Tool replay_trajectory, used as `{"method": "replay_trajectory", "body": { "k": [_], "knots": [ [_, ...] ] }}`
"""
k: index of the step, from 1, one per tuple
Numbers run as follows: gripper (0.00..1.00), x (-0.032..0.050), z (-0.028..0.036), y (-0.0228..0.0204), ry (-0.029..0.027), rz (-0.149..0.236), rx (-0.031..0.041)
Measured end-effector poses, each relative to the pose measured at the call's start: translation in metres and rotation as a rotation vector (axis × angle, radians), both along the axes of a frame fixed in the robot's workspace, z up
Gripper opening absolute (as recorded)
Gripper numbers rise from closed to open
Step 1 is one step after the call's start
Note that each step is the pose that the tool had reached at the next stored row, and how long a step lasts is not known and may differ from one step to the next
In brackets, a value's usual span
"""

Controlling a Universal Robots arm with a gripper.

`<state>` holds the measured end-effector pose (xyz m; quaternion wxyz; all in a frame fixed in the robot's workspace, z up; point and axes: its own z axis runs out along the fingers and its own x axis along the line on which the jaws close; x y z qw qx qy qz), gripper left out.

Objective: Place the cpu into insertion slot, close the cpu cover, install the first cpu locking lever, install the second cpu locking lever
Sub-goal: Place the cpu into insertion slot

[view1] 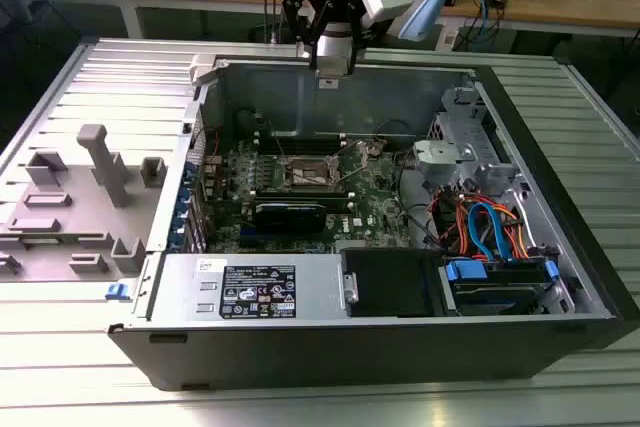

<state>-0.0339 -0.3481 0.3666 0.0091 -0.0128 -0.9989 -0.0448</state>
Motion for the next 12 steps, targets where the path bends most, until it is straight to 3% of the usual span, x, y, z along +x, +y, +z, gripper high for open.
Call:
{"method": "replay_trajectory", "body": {
  "k": [10,12],
  "knots": [
    [0.54,0.0000,0.0000,0.0000,0.0000,0.000,0.0000],
    [0.54,0.0000,0.0000,-0.0037,0.0000,0.000,-0.0002]
  ]
}}
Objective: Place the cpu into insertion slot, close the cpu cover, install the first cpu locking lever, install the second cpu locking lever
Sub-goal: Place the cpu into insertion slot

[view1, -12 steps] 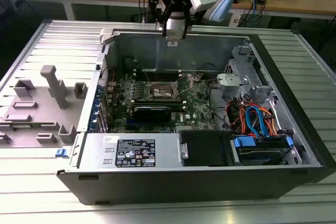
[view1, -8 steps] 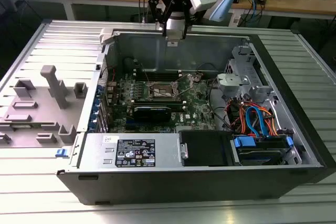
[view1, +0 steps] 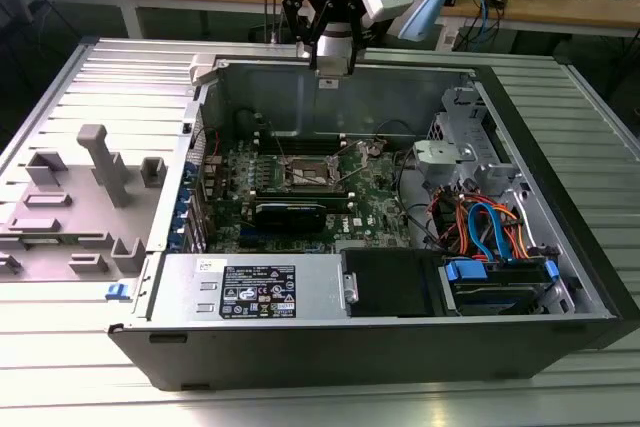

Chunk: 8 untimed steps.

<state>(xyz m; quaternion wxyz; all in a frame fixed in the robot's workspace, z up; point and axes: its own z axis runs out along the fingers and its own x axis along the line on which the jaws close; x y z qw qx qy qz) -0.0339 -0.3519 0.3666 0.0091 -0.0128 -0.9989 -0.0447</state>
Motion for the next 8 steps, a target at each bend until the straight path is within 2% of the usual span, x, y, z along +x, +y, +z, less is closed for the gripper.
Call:
{"method": "replay_trajectory", "body": {
  "k": [3,5,8],
  "knots": [
    [0.54,0.0000,-0.0005,-0.0083,0.0000,0.000,-0.0005],
    [0.54,-0.0001,-0.0008,-0.0095,-0.0001,-0.001,-0.0007],
    [0.54,0.0000,-0.0010,-0.0096,0.0000,-0.029,-0.0011]
  ]
}}
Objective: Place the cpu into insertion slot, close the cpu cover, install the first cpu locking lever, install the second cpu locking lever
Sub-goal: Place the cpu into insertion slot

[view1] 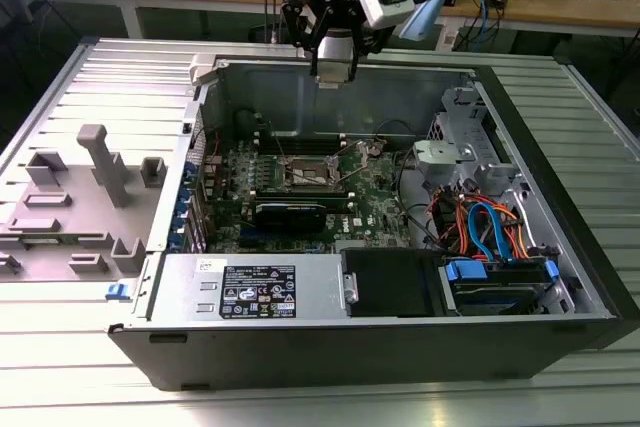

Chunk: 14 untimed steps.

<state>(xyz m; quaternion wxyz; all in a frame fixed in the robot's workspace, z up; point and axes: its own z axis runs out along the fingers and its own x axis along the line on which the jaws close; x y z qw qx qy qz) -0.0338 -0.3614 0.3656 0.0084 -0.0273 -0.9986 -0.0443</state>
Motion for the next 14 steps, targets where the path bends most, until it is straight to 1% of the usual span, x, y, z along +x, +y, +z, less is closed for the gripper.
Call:
{"method": "replay_trajectory", "body": {
  "k": [14],
  "knots": [
    [0.54,0.0000,-0.0001,0.0000,0.0000,-0.002,-0.0001]
  ]
}}
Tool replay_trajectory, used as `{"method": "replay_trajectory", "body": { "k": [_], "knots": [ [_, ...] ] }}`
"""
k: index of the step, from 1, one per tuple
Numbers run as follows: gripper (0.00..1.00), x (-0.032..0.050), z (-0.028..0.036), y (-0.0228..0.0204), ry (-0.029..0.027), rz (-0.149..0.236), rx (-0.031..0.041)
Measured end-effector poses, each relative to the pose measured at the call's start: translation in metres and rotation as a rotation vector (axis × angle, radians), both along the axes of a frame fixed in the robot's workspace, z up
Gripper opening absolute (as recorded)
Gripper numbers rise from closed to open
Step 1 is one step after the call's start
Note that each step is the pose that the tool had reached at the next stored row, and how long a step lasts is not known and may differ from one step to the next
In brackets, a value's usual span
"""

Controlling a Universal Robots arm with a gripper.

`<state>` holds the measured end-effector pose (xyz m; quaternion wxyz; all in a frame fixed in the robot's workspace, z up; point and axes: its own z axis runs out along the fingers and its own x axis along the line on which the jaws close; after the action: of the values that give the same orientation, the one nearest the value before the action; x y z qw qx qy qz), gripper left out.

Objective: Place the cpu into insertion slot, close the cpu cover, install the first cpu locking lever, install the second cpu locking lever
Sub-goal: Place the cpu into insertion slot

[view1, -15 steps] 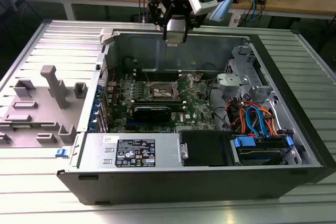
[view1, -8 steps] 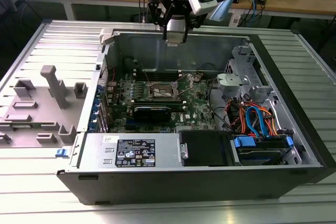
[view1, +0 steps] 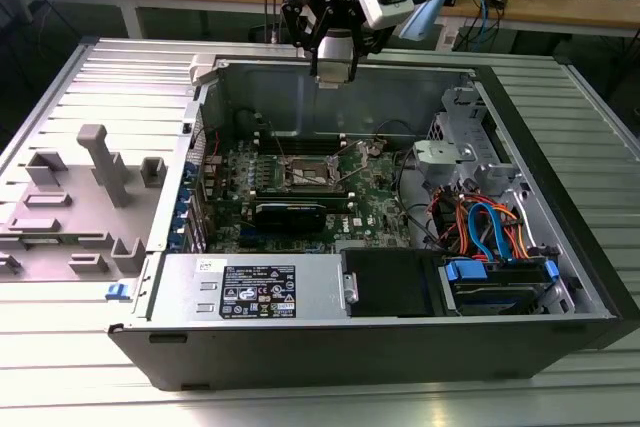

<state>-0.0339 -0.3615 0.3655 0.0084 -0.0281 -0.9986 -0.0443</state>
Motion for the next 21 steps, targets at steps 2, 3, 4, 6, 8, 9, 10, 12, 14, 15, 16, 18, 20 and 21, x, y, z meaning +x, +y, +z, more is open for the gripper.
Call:
{"method": "replay_trajectory", "body": {
  "k": [2,3,4,6,8,9,10,12,14,15,16,18,20,21],
  "knots": [
    [0.54,0.0000,-0.0003,-0.0001,-0.0001,-0.008,0.0000],
    [0.54,0.0000,-0.0005,-0.0002,-0.0001,-0.012,0.0002],
    [0.54,-0.0001,-0.0007,-0.0005,-0.0001,-0.021,0.0003],
    [0.54,0.0000,-0.0007,-0.0006,0.0000,-0.026,-0.0002],
    [0.54,0.0000,-0.0007,-0.0006,-0.0001,-0.026,-0.0002],
    [0.54,0.0000,-0.0007,-0.0006,0.0000,-0.026,-0.0001],
    [0.54,0.0000,-0.0007,-0.0006,-0.0001,-0.026,-0.0002],
    [0.54,0.0000,-0.0007,-0.0006,0.0000,-0.026,-0.0002],
    [0.54,0.0000,-0.0007,-0.0006,-0.0001,-0.026,-0.0001],
    [0.54,0.0000,-0.0008,-0.0008,-0.0001,-0.028,-0.0001],
    [0.54,0.0000,-0.0008,-0.0009,-0.0001,-0.031,-0.0001],
    [0.54,0.0000,-0.0008,-0.0011,0.0000,-0.046,-0.0003],
    [0.54,0.0000,-0.0011,-0.0012,0.0000,-0.073,-0.0003],
    [0.54,0.0000,-0.0012,-0.0013,0.0000,-0.082,-0.0004]
  ]
}}
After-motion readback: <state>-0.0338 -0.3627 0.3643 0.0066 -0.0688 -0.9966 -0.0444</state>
